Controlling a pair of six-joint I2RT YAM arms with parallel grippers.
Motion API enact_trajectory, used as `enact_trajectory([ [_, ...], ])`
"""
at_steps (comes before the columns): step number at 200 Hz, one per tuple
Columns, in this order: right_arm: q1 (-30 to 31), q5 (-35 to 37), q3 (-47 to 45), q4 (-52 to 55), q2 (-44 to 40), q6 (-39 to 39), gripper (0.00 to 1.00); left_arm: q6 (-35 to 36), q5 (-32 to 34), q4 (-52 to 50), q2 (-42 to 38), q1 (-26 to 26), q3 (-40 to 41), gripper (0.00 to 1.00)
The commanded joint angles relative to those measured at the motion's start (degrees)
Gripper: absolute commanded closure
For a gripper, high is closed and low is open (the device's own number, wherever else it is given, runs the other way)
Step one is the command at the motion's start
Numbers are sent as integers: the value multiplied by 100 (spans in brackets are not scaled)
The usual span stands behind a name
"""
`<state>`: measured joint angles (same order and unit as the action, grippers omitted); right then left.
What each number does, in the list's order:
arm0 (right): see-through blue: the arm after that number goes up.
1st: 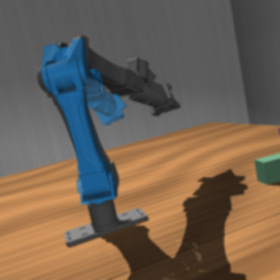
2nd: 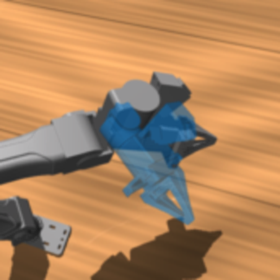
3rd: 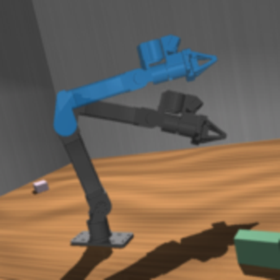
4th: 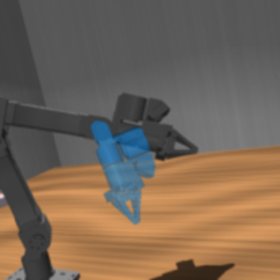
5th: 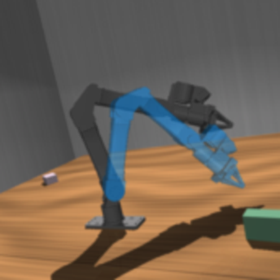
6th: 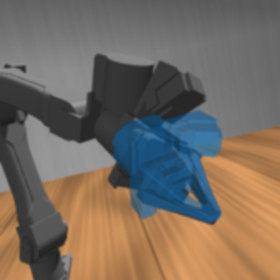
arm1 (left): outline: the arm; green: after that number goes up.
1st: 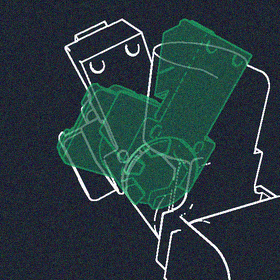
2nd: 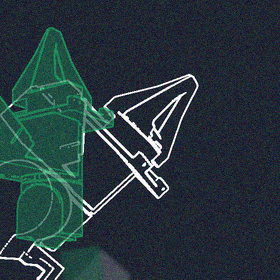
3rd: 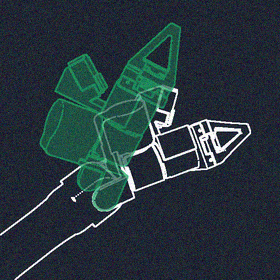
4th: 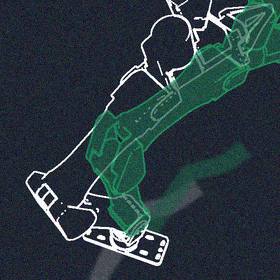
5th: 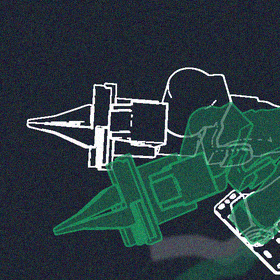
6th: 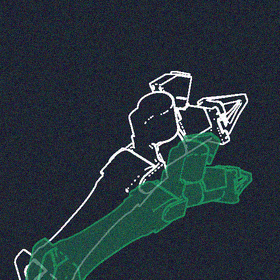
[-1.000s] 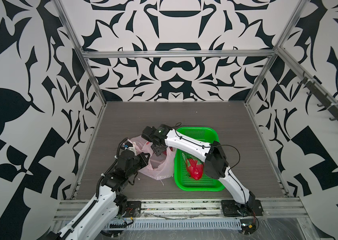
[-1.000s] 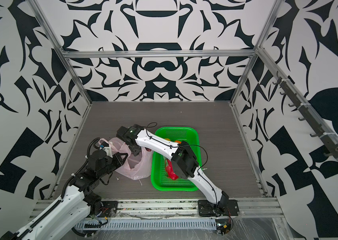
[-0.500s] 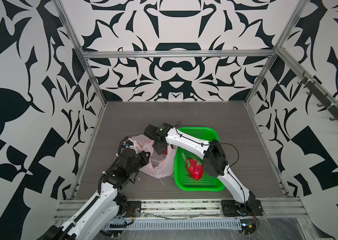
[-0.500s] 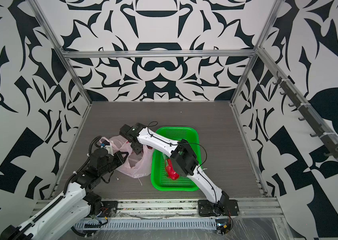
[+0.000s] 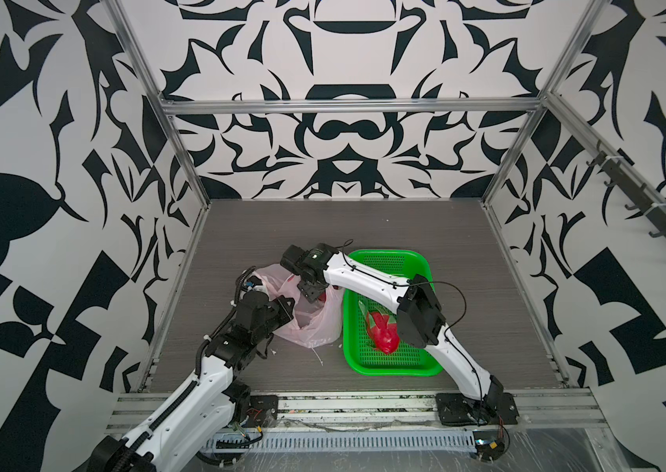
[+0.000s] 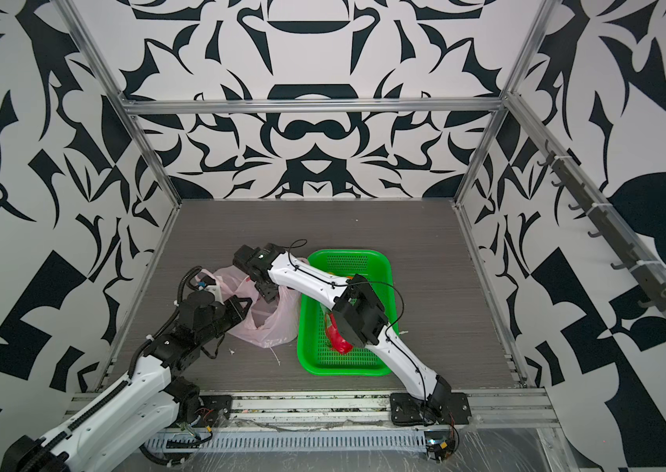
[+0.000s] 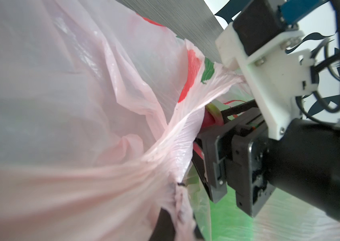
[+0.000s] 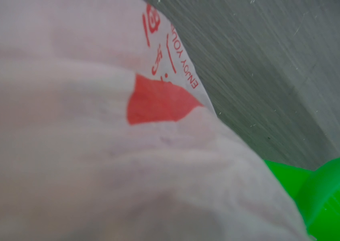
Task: Untie the knot of the plastic bag and take out the fruit
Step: Pick up the fruit from the plastic bag.
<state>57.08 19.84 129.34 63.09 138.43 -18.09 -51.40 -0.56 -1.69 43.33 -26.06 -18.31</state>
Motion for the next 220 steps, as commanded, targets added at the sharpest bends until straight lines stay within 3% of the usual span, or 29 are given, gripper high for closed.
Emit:
enact_trajectory([
  [1,14,-300,-401,-540,-65,179,14,32,152,167,26,-21,-24,100],
  [66,-21,-158,-533,-1030,-114,745,11,27,135,183,2,-21,23,100],
  [98,-39,-178,-439,-1094,2,705,23,48,153,169,-2,-21,15,100],
  [169,-65,-360,-662,-1160,-425,601,63,223,651,444,367,-21,-25,100],
  [220,-7,-687,-967,-1001,-942,357,77,485,1167,726,828,-13,-205,100],
])
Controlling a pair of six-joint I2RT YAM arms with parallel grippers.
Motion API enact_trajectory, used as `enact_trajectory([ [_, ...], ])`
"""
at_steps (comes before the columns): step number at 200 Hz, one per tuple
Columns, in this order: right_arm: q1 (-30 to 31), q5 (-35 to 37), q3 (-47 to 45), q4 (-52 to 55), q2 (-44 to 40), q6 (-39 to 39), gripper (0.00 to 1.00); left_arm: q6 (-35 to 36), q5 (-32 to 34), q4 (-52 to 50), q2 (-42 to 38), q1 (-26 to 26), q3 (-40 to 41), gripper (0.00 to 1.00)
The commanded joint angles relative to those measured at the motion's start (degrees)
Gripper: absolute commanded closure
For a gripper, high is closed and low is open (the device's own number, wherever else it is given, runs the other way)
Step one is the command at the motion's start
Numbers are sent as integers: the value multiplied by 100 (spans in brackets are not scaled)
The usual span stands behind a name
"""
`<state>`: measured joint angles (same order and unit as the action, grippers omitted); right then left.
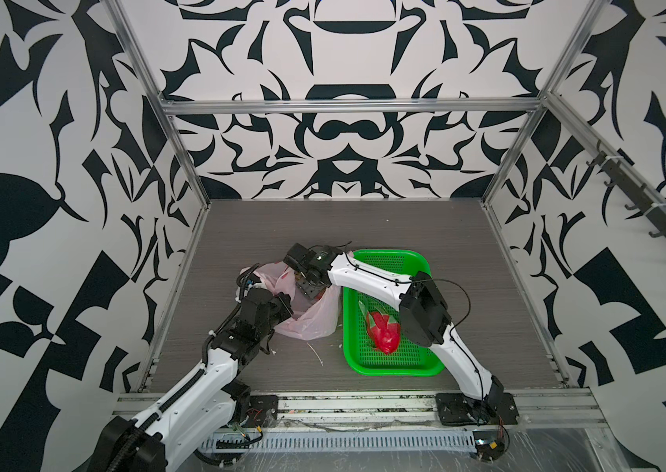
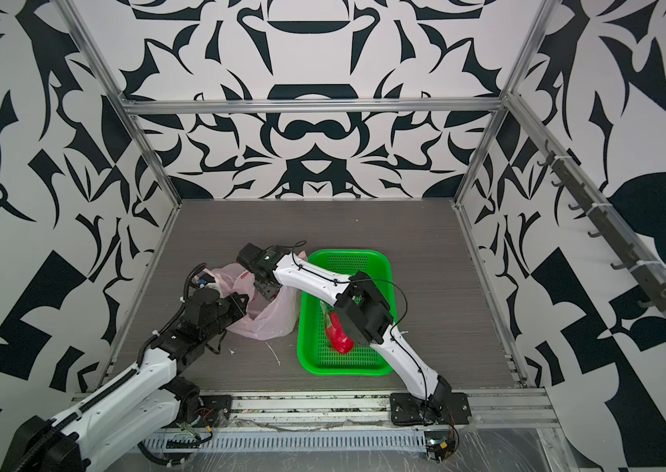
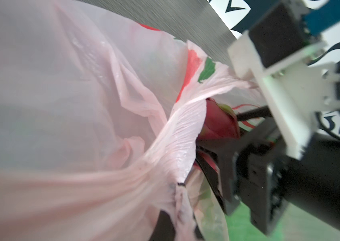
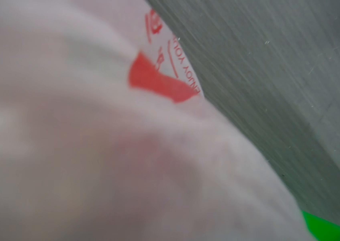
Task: Untie the knot of the plastic bag and take out the fruit
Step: Pick up the fruit from the plastic bag.
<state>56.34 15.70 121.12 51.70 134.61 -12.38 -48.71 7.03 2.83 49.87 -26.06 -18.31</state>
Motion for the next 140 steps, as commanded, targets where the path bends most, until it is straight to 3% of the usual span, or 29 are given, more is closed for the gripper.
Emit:
enact_trajectory([
  [1,69,-276,-152,138,-568,-222,77,219,420,281,187,-13,-211,100],
  [68,332,-318,-539,244,-1002,-374,85,549,979,463,826,64,-716,100],
  [140,404,-349,-1154,21,-1600,-562,88,799,1099,399,1117,556,-1107,100],
])
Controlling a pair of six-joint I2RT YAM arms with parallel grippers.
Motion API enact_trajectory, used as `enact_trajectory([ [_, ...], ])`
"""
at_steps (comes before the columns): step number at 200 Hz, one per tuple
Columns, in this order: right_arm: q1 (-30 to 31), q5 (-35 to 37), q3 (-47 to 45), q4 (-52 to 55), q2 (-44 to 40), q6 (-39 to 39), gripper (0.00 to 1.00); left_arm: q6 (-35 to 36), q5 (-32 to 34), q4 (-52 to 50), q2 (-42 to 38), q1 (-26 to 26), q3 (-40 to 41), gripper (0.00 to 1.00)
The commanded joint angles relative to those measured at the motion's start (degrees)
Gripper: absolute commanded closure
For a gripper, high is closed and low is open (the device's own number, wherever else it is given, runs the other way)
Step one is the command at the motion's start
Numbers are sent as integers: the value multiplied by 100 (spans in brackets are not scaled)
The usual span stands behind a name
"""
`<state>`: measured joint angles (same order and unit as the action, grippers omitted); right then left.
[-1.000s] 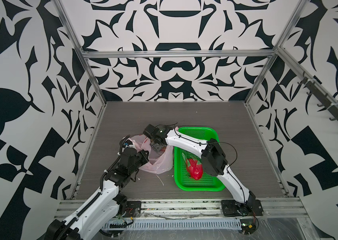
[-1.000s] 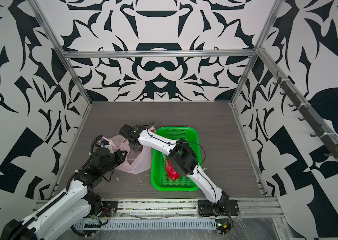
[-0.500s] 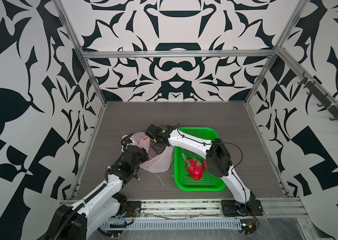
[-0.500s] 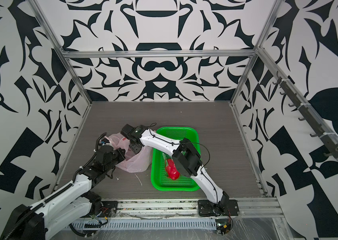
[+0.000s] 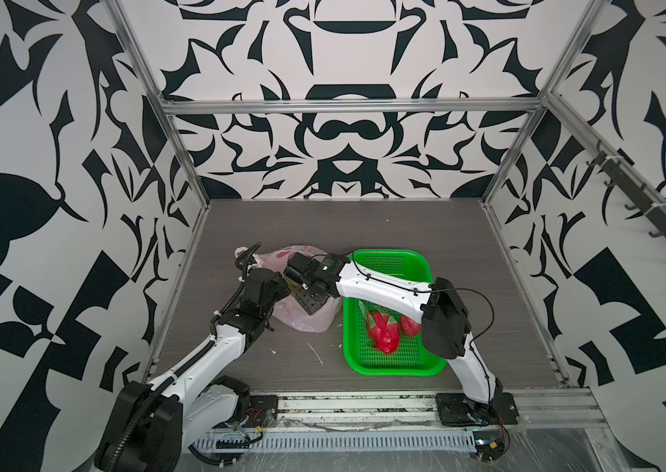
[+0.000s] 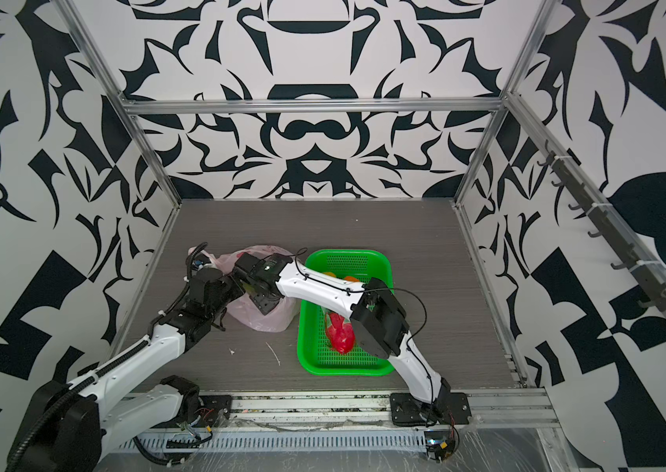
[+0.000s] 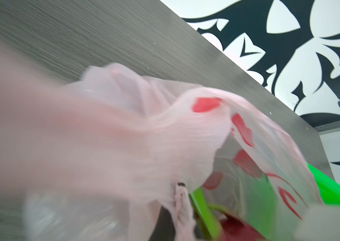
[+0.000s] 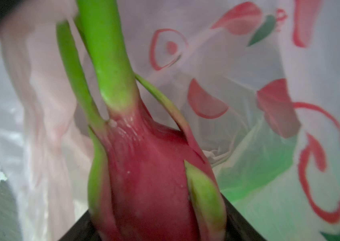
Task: Untie the knot of the plastic bag and take out the fruit
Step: Pick up the fruit from the plastic bag.
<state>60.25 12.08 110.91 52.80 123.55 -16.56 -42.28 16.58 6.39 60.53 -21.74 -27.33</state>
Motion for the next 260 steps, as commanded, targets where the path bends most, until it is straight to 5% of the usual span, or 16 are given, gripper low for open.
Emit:
enact_trajectory([
  [1,13,14,-146,-95,-505,-145,88,158,144,40,53,129,-203,100],
  [145,15,87,-342,-1318,-1305,-588,90,-46,-406,24,-125,407,13,100],
  [260,14,41,846,-2668,-713,-1000,90,-502,-1061,78,-589,363,438,100],
])
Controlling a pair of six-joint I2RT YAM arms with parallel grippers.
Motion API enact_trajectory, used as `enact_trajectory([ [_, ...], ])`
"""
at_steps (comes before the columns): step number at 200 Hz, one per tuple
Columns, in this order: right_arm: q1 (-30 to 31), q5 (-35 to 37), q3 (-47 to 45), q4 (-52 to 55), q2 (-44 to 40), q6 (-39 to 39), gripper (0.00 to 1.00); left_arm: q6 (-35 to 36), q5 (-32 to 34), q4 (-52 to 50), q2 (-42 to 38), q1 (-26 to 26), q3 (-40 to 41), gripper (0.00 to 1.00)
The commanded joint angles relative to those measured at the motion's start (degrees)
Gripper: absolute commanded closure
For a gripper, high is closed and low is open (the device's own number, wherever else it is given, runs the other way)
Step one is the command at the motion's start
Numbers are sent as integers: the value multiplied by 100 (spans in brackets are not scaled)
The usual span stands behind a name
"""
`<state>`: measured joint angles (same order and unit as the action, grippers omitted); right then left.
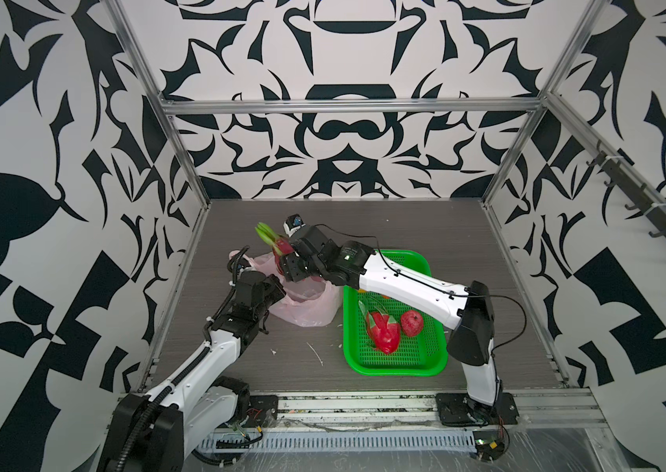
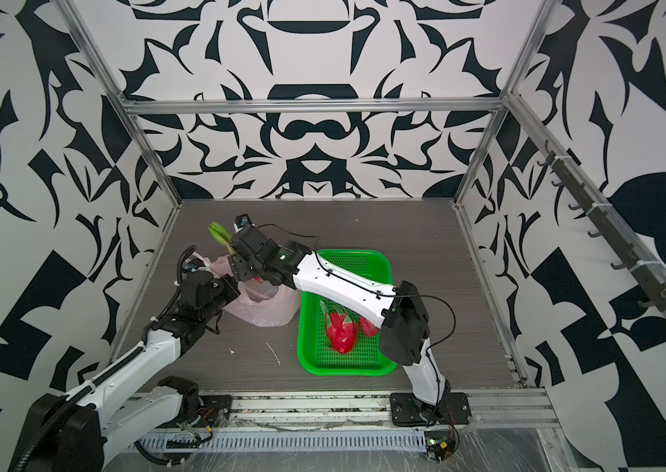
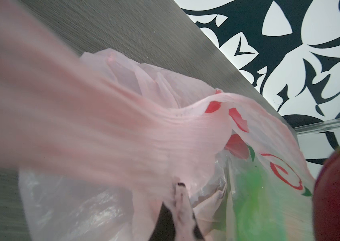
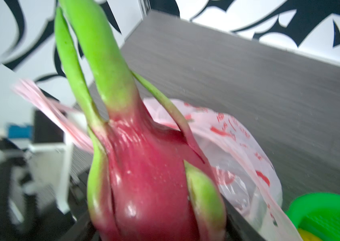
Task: Untie the knot of the plastic bag and take out the fruit
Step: Pick up the fruit from the plastic bag.
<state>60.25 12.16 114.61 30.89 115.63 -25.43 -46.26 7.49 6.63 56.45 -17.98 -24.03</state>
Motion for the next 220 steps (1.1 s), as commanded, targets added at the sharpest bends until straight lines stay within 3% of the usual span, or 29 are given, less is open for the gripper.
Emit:
enact_trajectory([
  [1,18,36,493,-483,85,-112,90,-112,-156,51,-188,-17,109,100],
  [66,-23,479,1439,-233,151,363,90,-79,-24,-194,-507,-22,183,100],
  [103,-119,936,1303,102,-276,614,90,53,93,-364,-673,-22,101,100],
  [153,-200,1710,-323,-11,-1615,625,90,247,137,-452,-645,-24,-10,100],
  [220,-402,2504,-2741,460,-3459,-270,90,398,221,-513,-637,-13,-100,100],
])
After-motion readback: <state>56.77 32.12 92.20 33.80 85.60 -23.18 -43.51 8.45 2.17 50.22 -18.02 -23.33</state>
